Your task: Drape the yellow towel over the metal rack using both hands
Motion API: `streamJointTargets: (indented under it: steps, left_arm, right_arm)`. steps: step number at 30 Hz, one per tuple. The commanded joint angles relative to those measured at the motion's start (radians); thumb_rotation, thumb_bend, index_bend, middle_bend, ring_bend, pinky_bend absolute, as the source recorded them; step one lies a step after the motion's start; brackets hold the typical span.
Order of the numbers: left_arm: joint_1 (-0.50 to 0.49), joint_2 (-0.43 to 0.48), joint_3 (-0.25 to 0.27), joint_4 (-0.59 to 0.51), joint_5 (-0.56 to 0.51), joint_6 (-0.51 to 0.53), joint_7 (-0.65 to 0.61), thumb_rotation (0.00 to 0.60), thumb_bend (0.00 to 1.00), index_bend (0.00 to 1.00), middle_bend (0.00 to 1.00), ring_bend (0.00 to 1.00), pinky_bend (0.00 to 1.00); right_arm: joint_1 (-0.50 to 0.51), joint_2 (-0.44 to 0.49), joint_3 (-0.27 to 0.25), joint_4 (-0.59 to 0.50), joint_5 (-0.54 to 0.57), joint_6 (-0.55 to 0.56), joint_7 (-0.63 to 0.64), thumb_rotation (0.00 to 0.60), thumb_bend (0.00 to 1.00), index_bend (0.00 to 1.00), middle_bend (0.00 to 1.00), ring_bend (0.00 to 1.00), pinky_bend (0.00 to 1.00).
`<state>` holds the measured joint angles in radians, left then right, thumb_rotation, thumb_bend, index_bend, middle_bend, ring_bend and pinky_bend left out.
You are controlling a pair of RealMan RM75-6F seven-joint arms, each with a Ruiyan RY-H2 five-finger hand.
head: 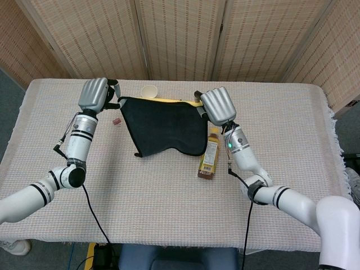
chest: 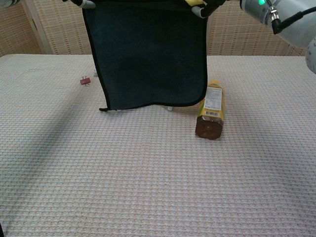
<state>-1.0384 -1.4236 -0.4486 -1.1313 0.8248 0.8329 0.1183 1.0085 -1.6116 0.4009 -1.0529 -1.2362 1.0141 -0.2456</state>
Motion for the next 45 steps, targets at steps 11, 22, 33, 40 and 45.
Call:
streamJointTargets:
  steps: [11, 22, 33, 40, 45]
  left_arm:
    - [-0.029, -0.043, 0.014, 0.107, -0.038, -0.043, 0.028, 0.6, 0.33, 0.63, 0.95, 0.77, 0.96]
    - [-0.034, -0.035, 0.047, 0.109, -0.06, -0.096, 0.072, 0.6, 0.22, 0.17, 0.45, 0.42, 0.81]
    - [0.017, 0.012, 0.068, 0.024, -0.058, -0.092, 0.047, 0.6, 0.22, 0.07, 0.23, 0.12, 0.4]
    - [0.101, 0.075, 0.089, -0.105, -0.004, -0.019, -0.003, 0.6, 0.22, 0.05, 0.2, 0.09, 0.34]
    - [0.161, 0.124, 0.11, -0.202, 0.024, 0.03, -0.021, 0.6, 0.22, 0.07, 0.2, 0.09, 0.34]
  right_arm:
    - [0.055, -0.064, 0.001, 0.082, 0.04, -0.041, -0.006, 0.6, 0.46, 0.67, 0.93, 1.0, 1.0]
    - [0.055, -0.054, 0.003, 0.036, 0.141, -0.094, -0.107, 0.6, 0.22, 0.07, 0.86, 1.0, 1.0]
    - [-0.014, 0.026, -0.035, -0.097, 0.171, -0.053, -0.159, 0.6, 0.15, 0.0, 0.75, 0.94, 1.0]
    - [-0.098, 0.116, -0.088, -0.22, 0.103, 0.023, -0.13, 0.6, 0.15, 0.0, 0.67, 0.84, 1.0]
    - [-0.166, 0.194, -0.123, -0.325, 0.069, 0.065, -0.097, 0.6, 0.16, 0.01, 0.58, 0.74, 0.93]
